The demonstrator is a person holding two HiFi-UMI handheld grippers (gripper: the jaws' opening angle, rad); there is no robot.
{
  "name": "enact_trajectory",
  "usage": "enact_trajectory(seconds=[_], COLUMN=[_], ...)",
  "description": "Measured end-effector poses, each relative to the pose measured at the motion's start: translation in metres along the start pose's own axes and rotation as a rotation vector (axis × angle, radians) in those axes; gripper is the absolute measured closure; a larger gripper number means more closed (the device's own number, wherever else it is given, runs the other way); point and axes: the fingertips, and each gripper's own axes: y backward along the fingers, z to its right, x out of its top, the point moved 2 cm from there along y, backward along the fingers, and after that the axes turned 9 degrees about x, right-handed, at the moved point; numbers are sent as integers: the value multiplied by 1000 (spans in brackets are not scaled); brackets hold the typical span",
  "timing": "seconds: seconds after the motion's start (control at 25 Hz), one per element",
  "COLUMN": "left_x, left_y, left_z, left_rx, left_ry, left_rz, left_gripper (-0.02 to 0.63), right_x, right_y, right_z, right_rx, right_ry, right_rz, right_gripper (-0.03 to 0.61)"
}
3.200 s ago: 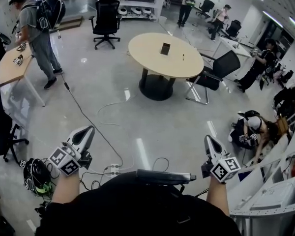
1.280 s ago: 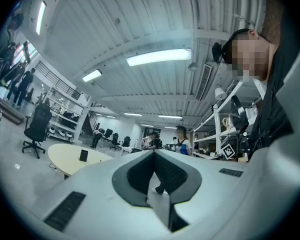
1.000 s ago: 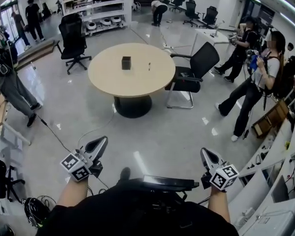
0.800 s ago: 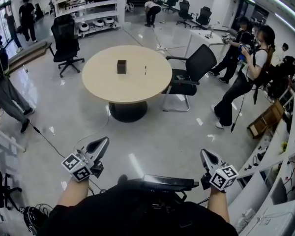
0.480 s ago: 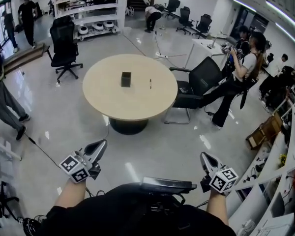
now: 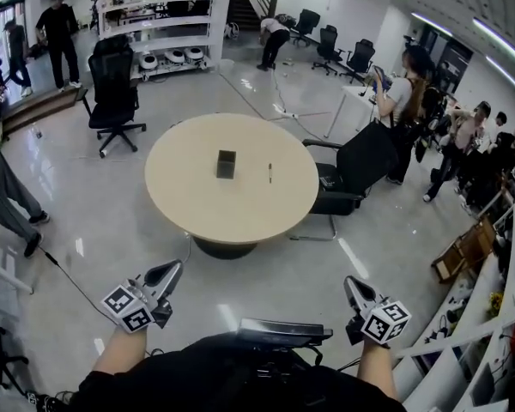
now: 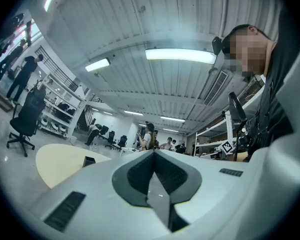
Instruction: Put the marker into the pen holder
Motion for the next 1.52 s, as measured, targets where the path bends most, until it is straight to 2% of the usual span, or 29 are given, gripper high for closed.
enact_trajectory(seconds=[0.28, 0.44, 0.64, 0.88, 1.2, 1.52], left_x=[-5, -8, -7, -21, -31, 0], left_y=[-53, -97, -153, -201, -227, -252], left_z=[0, 18, 48, 52, -3, -123], left_rx=[82, 148, 192, 234, 239, 172], left_ry=[-41, -33, -37, -50, -27, -65], left_rz=[19, 38, 55, 17, 14, 12], left_gripper=[612, 612, 612, 612, 612, 612], right_x=[8, 31, 56, 59, 49, 78], right_y=[-41, -60, -73, -105, -164, -271], right_z=[80, 136, 200, 249, 273, 254], right_rx=[95, 167, 243, 295, 291, 211], right_ry=[-13, -14, -5, -36, -44, -20], right_rz=[5, -8, -14, -45, -92, -111], right_gripper=[578, 578, 578, 578, 578, 578])
